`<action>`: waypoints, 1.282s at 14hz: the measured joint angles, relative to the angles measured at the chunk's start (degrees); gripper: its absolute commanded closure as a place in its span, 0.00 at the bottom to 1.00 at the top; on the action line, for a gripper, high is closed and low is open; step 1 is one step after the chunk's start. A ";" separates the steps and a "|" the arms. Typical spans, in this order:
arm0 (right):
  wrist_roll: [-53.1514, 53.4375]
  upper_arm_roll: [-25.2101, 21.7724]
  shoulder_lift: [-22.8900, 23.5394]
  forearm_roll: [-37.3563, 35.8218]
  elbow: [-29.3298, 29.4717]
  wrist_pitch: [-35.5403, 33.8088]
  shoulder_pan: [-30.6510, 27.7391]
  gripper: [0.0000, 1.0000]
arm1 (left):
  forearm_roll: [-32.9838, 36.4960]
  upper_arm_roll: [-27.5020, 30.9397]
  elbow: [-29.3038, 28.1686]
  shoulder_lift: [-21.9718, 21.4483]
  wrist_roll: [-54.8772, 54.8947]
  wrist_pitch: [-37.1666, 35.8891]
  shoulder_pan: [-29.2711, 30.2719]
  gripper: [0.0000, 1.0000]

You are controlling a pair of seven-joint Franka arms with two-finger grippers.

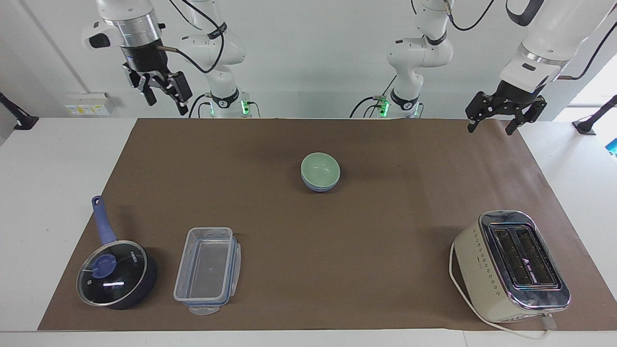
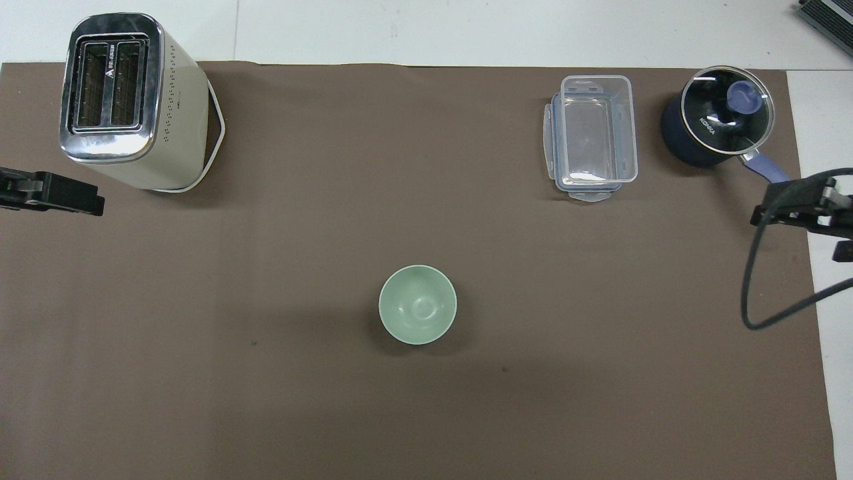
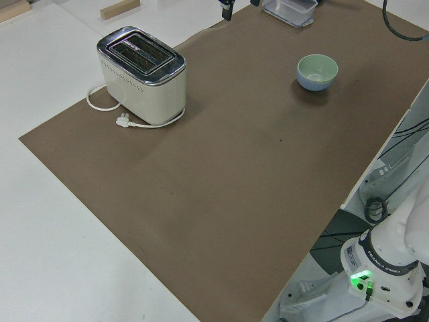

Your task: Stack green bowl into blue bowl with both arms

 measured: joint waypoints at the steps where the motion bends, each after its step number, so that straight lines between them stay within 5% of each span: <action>1: -3.19 -1.55 -0.22 0.04 -0.06 -0.53 -0.07 0.00 | 0.00 0.00 0.00 0.00 0.00 0.00 0.00 0.00; 5: -13.81 -3.23 -1.12 0.06 -3.04 -1.95 -0.02 0.00 | 0.00 0.00 0.00 0.00 0.00 0.00 0.00 0.00; 18: -14.42 -2.49 -2.55 0.04 -4.67 -2.55 0.63 0.00 | 0.50 0.04 0.01 -0.01 0.00 -1.29 0.02 0.00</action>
